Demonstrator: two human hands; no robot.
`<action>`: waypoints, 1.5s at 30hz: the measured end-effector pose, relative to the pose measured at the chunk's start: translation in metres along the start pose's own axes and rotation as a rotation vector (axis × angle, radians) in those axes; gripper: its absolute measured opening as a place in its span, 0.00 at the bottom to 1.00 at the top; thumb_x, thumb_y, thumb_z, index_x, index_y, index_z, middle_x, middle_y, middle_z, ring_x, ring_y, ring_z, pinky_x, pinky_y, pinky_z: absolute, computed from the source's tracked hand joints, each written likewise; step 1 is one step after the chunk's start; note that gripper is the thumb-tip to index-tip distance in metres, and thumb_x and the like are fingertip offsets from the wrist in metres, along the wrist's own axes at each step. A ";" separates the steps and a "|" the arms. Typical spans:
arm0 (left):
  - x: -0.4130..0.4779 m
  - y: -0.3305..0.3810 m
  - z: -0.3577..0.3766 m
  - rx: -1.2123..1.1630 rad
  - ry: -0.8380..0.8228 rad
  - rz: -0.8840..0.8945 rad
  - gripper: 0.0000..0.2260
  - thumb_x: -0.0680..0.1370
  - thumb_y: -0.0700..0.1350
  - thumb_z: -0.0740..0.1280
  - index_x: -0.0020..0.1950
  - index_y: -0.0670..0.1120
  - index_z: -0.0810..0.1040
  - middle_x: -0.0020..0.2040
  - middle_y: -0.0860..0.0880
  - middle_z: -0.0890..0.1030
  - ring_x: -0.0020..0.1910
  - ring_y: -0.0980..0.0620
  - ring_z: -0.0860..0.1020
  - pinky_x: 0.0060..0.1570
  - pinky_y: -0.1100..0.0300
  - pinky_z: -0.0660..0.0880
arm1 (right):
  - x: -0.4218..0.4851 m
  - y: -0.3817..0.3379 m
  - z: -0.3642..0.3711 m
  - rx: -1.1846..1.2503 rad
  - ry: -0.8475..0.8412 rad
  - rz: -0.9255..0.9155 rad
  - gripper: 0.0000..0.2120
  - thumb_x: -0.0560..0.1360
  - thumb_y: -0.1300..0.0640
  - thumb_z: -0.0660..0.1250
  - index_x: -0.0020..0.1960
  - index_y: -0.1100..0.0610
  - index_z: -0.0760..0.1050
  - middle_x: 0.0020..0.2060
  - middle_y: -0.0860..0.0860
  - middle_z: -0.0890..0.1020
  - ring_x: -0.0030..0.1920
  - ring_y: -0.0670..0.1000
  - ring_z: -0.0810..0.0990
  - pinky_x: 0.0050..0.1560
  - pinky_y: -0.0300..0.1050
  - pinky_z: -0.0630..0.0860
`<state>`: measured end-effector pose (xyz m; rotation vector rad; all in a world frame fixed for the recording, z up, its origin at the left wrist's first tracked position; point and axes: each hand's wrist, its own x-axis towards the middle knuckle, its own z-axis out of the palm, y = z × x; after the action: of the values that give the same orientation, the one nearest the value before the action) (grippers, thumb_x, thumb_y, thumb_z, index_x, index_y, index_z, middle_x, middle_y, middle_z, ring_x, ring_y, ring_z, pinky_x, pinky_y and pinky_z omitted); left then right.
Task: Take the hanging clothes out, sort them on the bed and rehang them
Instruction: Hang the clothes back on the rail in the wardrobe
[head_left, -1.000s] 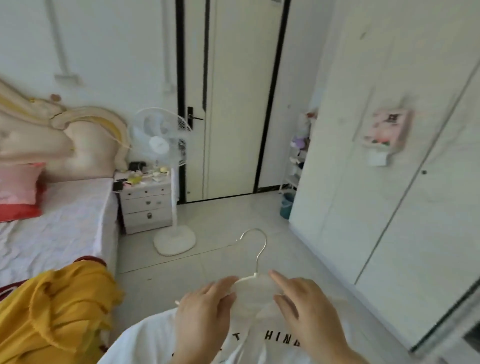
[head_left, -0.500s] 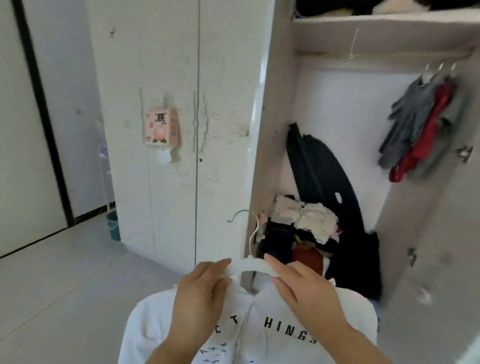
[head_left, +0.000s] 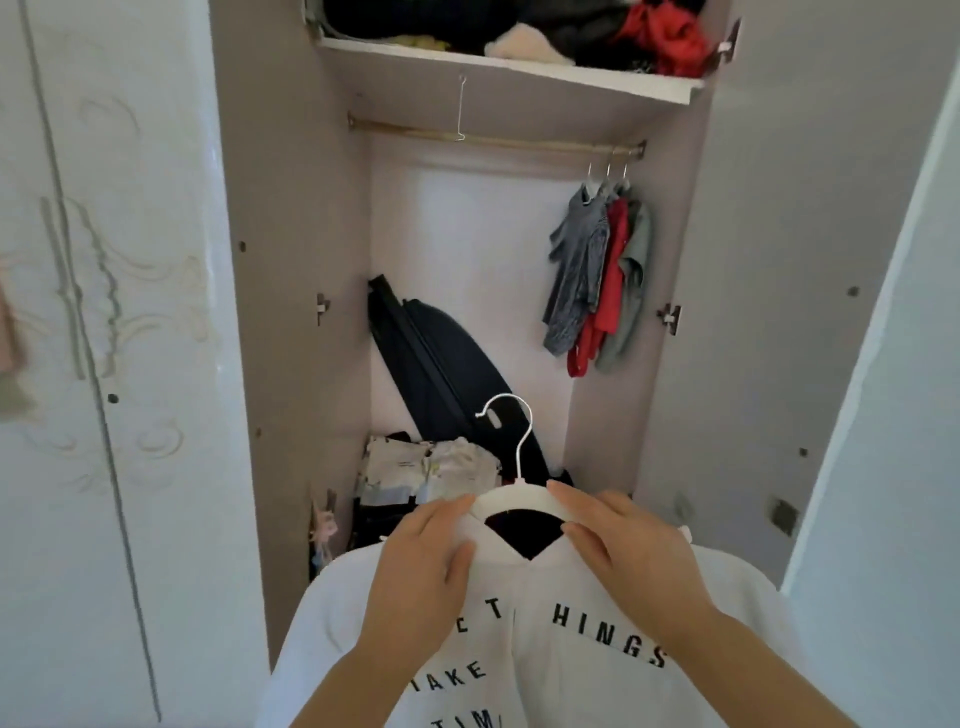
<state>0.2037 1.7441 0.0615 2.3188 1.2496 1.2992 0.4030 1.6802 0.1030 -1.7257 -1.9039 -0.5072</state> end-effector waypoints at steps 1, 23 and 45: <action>0.016 -0.004 0.008 -0.010 -0.008 0.016 0.19 0.78 0.45 0.62 0.69 0.54 0.66 0.65 0.55 0.70 0.64 0.57 0.67 0.60 0.71 0.57 | 0.011 0.008 0.003 -0.024 -0.003 0.021 0.20 0.80 0.47 0.53 0.71 0.38 0.59 0.52 0.43 0.76 0.46 0.43 0.76 0.36 0.34 0.63; 0.352 -0.077 0.161 -0.014 0.034 0.178 0.20 0.77 0.44 0.64 0.69 0.54 0.67 0.65 0.58 0.68 0.59 0.62 0.66 0.59 0.71 0.59 | 0.293 0.187 0.110 -0.094 0.087 0.051 0.22 0.79 0.55 0.58 0.71 0.43 0.62 0.49 0.48 0.75 0.47 0.51 0.77 0.41 0.48 0.76; 0.702 -0.184 0.184 0.084 0.185 0.312 0.23 0.79 0.51 0.59 0.73 0.54 0.58 0.71 0.54 0.63 0.67 0.55 0.63 0.65 0.62 0.60 | 0.658 0.282 0.138 -0.335 0.333 0.160 0.13 0.77 0.59 0.57 0.61 0.51 0.69 0.49 0.53 0.74 0.48 0.59 0.77 0.41 0.49 0.74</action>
<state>0.4200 2.4270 0.2792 2.5827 1.0366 1.6206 0.6276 2.3205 0.3700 -1.8395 -1.4956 -1.0274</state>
